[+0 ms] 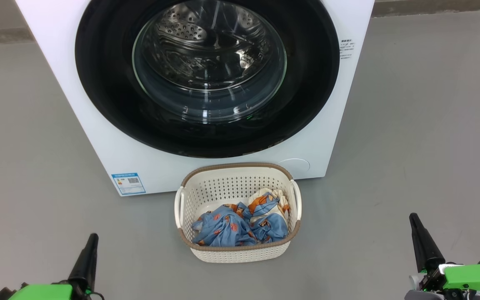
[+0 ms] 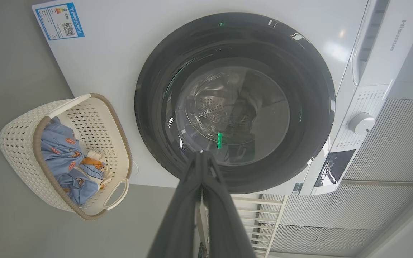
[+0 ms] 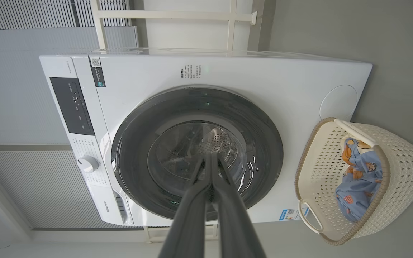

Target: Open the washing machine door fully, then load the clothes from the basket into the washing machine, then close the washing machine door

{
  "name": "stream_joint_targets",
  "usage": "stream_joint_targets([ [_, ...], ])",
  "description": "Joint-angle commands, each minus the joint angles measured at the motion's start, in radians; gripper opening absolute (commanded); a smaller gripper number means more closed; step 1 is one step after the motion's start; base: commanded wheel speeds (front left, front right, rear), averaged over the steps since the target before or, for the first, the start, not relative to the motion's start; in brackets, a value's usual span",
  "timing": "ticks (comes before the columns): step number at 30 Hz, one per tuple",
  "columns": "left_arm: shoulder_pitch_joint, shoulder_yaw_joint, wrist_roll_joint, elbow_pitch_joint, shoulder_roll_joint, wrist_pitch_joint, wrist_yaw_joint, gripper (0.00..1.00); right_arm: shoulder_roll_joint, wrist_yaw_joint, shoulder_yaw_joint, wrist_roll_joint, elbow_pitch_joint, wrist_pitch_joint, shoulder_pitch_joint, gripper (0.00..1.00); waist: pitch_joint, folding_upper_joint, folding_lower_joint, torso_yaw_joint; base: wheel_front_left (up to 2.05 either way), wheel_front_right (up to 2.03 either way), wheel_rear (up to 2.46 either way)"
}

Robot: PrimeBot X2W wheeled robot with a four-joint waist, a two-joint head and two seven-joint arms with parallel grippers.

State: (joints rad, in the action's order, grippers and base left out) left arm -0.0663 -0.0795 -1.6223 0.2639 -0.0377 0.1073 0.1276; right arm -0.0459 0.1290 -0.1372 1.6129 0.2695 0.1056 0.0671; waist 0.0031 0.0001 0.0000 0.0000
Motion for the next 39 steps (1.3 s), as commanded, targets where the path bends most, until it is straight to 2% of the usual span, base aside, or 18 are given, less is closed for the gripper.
stream_joint_targets([
  [1,-0.042,-0.035,0.015,-0.019,-0.013,0.007,0.003,0.0,-0.004,0.002,0.023,-0.005,-0.025,0.008,0.041,0.0,0.0,-0.0001,0.0,0.0,0.0,0.0,0.0],
  [3,0.004,0.002,-0.001,0.007,0.002,-0.001,0.0,0.0,0.001,0.0,0.001,0.0,0.007,-0.002,-0.003,0.0,0.0,-0.0001,0.0,0.0,0.0,0.0,0.0],
  [4,0.01,0.004,-0.001,0.018,0.005,-0.001,0.0,1.0,0.003,0.0,0.001,0.0,0.019,-0.002,-0.01,1.0,0.0,-0.0001,0.0,0.0,0.0,0.0,0.0],
  [8,0.024,0.009,0.001,0.03,0.014,-0.008,-0.001,1.0,0.009,0.0,0.004,-0.003,0.032,-0.009,-0.023,1.0,0.003,-0.0001,0.0002,0.0,0.0,0.0,0.0],
  [12,0.024,0.012,0.004,0.021,0.013,-0.02,-0.001,1.0,0.008,0.0,0.01,-0.007,0.021,-0.021,-0.023,1.0,-0.001,-0.0001,0.0023,-0.001,0.0,0.0,0.0],
  [17,0.03,0.015,0.009,0.009,0.012,-0.035,-0.001,1.0,0.008,0.0,0.017,-0.012,0.006,-0.036,-0.029,1.0,-0.003,-0.0001,0.0002,-0.002,0.0,0.0,0.0],
  [39,0.032,-0.003,0.062,-0.047,0.007,-0.1,0.0,1.0,0.005,0.0,0.043,-0.098,-0.057,-0.1,-0.023,1.0,-0.01,-0.0001,0.0001,-0.001,0.0,0.0,0.0],
])
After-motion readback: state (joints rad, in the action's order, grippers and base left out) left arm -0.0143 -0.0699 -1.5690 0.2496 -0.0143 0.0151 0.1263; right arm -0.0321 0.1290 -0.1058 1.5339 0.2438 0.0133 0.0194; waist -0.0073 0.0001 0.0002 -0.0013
